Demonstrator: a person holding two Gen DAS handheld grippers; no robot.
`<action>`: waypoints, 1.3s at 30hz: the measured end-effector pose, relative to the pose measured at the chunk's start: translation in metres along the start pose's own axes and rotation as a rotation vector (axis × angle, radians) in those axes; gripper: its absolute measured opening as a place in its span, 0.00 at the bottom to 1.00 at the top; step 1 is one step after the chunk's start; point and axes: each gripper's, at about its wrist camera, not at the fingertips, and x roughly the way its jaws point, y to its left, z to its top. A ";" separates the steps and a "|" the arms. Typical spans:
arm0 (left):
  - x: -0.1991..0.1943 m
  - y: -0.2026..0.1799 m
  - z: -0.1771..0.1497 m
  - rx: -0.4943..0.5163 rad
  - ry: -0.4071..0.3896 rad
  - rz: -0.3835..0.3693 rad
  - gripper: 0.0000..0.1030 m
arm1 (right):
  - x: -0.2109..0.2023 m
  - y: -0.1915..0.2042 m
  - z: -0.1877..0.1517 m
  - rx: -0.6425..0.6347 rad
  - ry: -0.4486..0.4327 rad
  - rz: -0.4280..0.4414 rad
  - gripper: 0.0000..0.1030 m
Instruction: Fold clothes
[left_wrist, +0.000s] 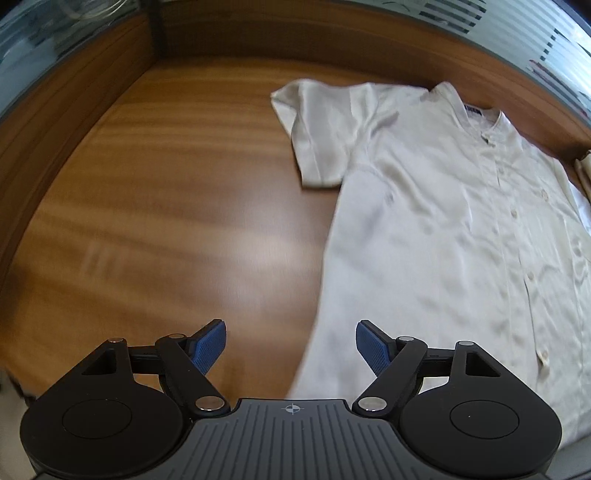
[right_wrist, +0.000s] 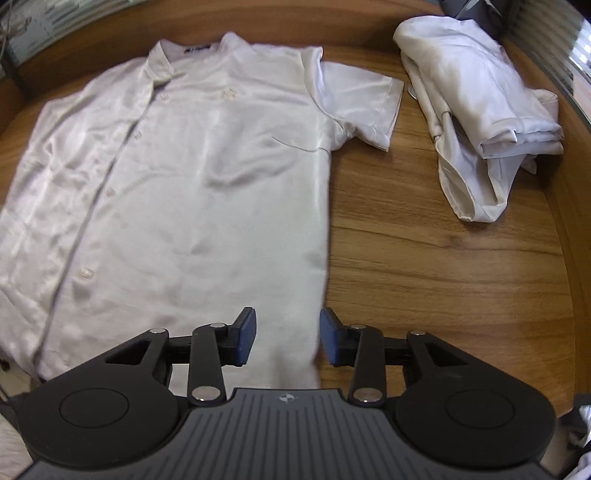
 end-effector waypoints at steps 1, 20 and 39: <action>0.003 0.003 0.010 0.013 -0.005 -0.003 0.77 | -0.003 0.005 -0.003 0.013 -0.003 0.004 0.44; 0.088 0.048 0.188 0.383 -0.072 -0.122 0.77 | -0.025 0.178 -0.080 0.414 -0.094 -0.098 0.47; 0.146 0.023 0.243 0.935 -0.073 -0.340 0.67 | -0.062 0.376 -0.142 0.822 -0.200 -0.234 0.55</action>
